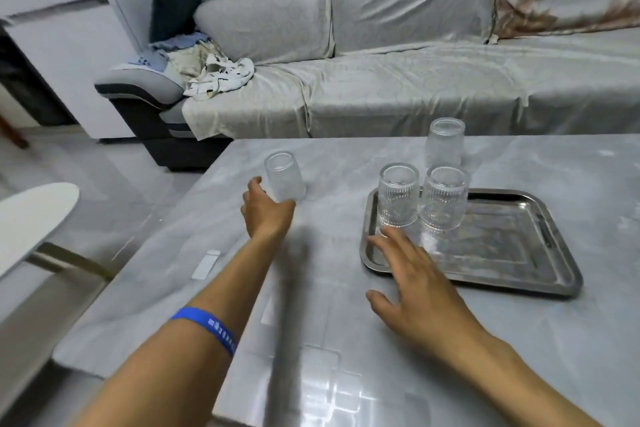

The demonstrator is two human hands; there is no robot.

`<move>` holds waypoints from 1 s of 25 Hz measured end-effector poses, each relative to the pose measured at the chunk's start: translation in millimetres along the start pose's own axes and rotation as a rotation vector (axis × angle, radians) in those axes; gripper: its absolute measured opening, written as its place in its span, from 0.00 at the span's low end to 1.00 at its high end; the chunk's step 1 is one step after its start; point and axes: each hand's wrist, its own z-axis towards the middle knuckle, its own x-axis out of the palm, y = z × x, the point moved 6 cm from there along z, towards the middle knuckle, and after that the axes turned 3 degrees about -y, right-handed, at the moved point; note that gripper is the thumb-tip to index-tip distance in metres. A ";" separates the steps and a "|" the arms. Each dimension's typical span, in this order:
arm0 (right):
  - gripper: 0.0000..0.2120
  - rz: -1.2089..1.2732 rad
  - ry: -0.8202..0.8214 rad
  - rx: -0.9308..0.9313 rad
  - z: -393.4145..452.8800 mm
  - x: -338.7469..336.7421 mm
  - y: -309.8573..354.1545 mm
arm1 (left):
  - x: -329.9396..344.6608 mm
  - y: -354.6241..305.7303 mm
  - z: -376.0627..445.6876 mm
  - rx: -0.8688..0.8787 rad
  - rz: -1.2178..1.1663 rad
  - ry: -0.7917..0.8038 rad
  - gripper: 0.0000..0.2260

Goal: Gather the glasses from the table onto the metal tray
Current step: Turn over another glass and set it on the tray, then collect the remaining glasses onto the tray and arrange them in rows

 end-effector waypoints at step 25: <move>0.41 0.130 -0.559 0.021 10.8 -109.4 -29.8 | 52.2 -150.5 -193.2 0.433 -0.518 0.570 0.28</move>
